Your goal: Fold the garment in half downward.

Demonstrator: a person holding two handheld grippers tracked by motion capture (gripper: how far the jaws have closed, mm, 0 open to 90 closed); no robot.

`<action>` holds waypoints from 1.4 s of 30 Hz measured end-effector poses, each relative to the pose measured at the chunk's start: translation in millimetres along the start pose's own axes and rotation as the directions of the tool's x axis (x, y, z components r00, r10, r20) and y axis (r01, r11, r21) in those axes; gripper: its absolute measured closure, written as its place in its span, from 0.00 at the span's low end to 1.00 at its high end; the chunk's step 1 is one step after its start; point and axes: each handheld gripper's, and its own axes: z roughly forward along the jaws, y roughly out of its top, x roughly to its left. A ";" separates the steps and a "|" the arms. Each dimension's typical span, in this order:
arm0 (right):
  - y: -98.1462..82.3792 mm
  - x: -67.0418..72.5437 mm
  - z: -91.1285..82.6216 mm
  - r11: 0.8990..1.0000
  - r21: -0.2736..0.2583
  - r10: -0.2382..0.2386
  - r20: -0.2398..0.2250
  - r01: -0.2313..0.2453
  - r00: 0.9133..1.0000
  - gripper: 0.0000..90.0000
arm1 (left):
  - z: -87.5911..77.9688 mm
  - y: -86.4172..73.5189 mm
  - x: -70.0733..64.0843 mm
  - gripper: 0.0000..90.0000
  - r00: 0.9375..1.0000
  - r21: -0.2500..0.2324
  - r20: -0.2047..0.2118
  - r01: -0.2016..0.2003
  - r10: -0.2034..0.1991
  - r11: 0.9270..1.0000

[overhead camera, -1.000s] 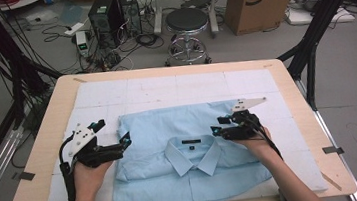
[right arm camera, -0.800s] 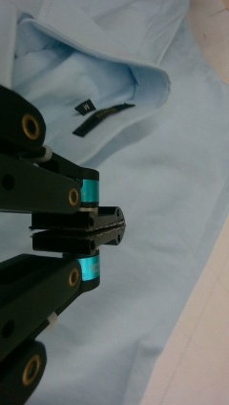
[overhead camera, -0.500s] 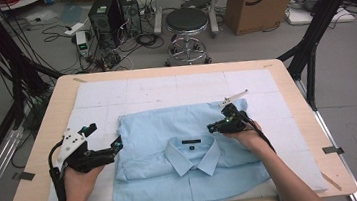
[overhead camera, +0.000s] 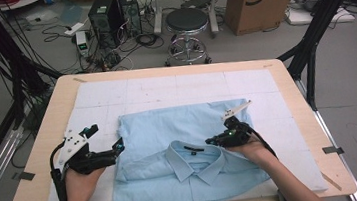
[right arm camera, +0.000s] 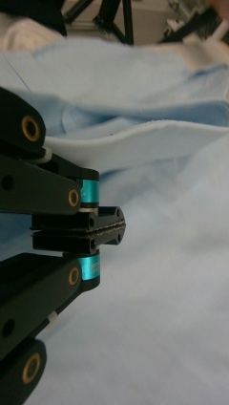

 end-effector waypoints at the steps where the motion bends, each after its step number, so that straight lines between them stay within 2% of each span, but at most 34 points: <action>1: -1.6 3.4 -1.3 1.000 -0.001 -0.009 -0.005 0.009 1.000 1.00 | 0.4 -0.1 -0.1 0.02 1.000 0.003 0.002 0.000 0.000 1.000; 8: -18.1 34.6 -10.8 0.994 -0.022 -0.104 -0.024 0.104 0.994 1.00 | 0.1 0.2 -1.5 0.02 1.000 0.004 0.004 0.001 -0.001 1.000; 11: -24.7 48.8 -12.5 0.986 -0.025 -0.164 -0.004 0.164 0.986 1.00 | -0.3 0.5 -1.9 0.02 1.000 0.003 0.004 0.001 -0.001 1.000; 13: -30.9 58.2 -12.1 0.980 -0.023 -0.199 -0.016 0.199 0.980 1.00 | -0.2 0.3 -2.0 0.02 1.000 0.004 0.003 0.001 -0.001 1.000; 16: -39.6 68.2 -9.6 0.971 -0.010 -0.239 -0.010 0.239 0.971 1.00 | -0.3 -0.1 -2.0 0.02 1.000 0.007 0.002 0.002 -0.002 1.000; 19: -49.5 80.2 -5.9 0.957 0.027 -0.289 0.004 0.289 0.957 1.00 | -0.2 -0.2 -2.2 0.02 1.000 0.009 0.003 0.005 -0.005 1.000; 20: -53.4 84.3 -4.2 0.946 0.042 -0.321 0.019 0.320 0.947 1.00 | -0.3 -0.2 -2.3 0.02 1.000 0.010 0.003 0.005 -0.005 1.000; 22: -59.9 89.3 -2.1 0.936 0.052 -0.349 0.038 0.347 0.936 1.00 | -0.4 0.2 -2.7 0.02 1.000 0.008 0.004 0.005 -0.005 1.000; 24: -66.8 92.4 -0.3 0.931 0.068 -0.361 0.049 0.358 0.931 1.00 | -0.9 0.7 -2.9 0.02 1.000 0.009 0.003 0.001 -0.001 1.000; 26: -78.1 94.9 4.7 0.918 0.101 -0.391 0.067 0.383 0.918 1.00 | -1.3 1.0 -3.0 0.02 1.000 0.007 0.002 0.000 0.000 1.000; 28: -84.8 94.7 2.5 0.929 0.056 -0.370 0.077 0.366 0.926 1.00 | -0.9 1.0 -3.2 0.02 1.000 0.009 0.000 0.001 -0.001 1.000; 30: -84.6 95.8 1.8 0.926 0.048 -0.377 0.085 0.374 0.922 1.00 | -0.4 0.7 -3.8 0.02 1.000 0.009 0.006 0.002 -0.002 1.000; 32: -80.8 97.4 -2.2 0.926 0.011 -0.378 0.088 0.378 0.922 1.00 | -0.4 0.7 -4.4 0.02 1.000 0.012 0.006 -0.003 0.003 1.000; 36: -62.0 102.0 -16.9 0.934 -0.081 -0.338 0.117 0.348 0.934 1.00 | -1.7 1.4 -3.1 0.02 1.000 0.007 -0.001 0.003 -0.003 1.000; 39: -43.2 108.2 -21.9 0.927 -0.131 -0.333 0.144 0.352 0.932 1.00 | -1.6 0.7 -2.6 0.02 1.000 0.007 -0.002 0.005 -0.005 1.000; 42: -22.7 114.5 -10.4 0.922 -0.156 -0.333 0.144 0.354 0.932 1.00 | -0.7 0.3 -3.3 0.02 1.000 0.013 0.002 -0.001 0.001 1.000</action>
